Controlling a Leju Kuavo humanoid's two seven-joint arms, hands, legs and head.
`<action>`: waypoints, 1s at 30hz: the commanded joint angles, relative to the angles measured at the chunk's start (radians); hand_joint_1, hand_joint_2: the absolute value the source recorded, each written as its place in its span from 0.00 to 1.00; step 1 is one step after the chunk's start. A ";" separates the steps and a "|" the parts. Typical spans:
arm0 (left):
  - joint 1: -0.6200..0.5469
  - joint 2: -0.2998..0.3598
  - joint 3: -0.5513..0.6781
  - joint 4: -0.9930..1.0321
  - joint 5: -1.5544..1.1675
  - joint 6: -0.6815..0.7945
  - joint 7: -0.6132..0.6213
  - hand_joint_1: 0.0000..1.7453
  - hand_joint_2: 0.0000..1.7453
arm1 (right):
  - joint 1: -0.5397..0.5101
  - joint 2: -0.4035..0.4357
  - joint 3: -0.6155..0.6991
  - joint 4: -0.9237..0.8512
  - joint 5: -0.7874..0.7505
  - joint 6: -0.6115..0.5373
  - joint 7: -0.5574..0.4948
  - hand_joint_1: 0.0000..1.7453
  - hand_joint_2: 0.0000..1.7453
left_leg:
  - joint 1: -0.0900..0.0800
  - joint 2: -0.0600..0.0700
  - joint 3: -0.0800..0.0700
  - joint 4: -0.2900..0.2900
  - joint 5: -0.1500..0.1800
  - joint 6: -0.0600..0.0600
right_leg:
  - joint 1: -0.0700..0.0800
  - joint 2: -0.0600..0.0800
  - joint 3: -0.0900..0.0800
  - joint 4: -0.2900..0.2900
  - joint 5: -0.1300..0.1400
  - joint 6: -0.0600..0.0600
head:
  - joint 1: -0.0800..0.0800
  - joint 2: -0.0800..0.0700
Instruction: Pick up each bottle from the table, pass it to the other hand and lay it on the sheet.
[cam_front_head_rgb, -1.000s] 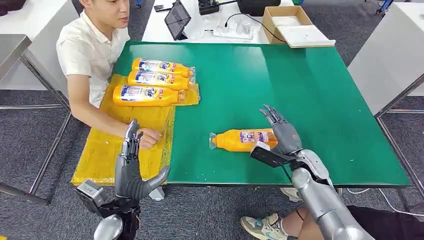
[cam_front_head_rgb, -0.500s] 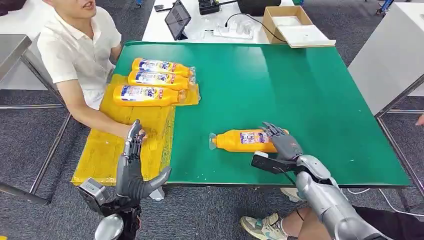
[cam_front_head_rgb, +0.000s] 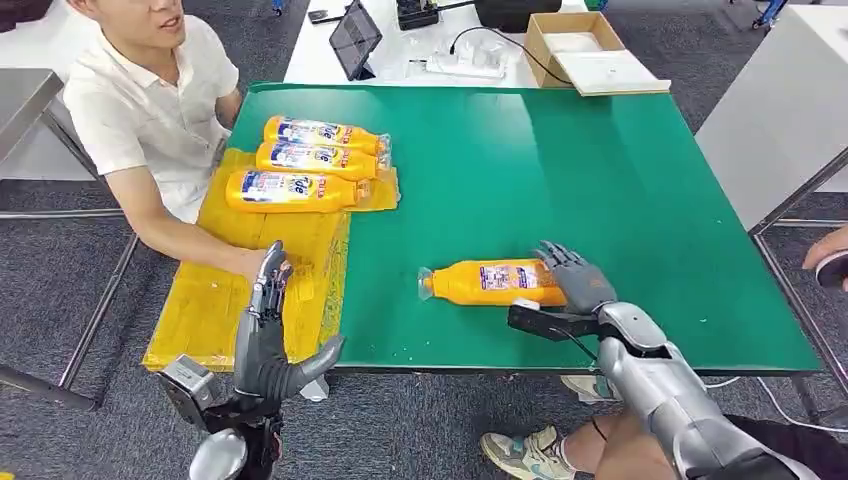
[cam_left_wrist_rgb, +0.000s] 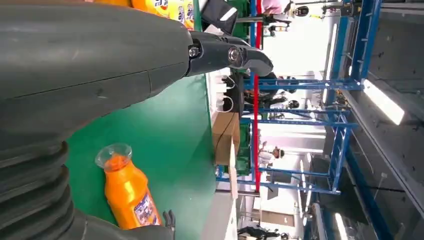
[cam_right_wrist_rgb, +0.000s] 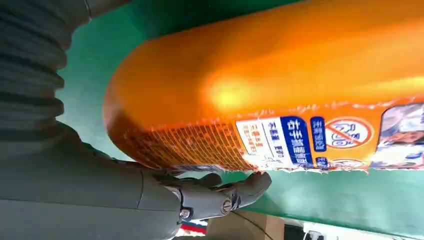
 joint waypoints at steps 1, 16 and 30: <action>-0.039 0.010 -0.002 0.066 -0.003 0.002 0.004 0.00 1.00 | -0.047 0.038 0.039 0.160 0.002 -0.007 0.010 0.00 1.00 | 0.001 0.002 0.005 -0.001 -0.001 -0.002 | 0.001 0.000 0.005 -0.001 0.000 -0.002 | 0.000 0.000; -0.081 0.020 -0.031 0.093 0.013 0.007 0.001 0.00 1.00 | -0.021 0.109 -0.019 0.197 -0.072 -0.059 -0.153 0.95 1.00 | 0.001 0.003 0.007 -0.001 0.000 -0.002 | 0.001 0.000 0.006 -0.001 0.000 -0.002 | 0.000 0.000; -0.082 0.024 -0.033 0.095 0.020 0.009 -0.004 0.00 1.00 | 0.024 0.105 -0.038 0.229 -0.091 -0.038 -0.146 0.97 1.00 | 0.002 0.001 0.009 -0.002 -0.001 -0.002 | 0.002 -0.002 0.009 -0.002 -0.001 -0.002 | 0.000 0.000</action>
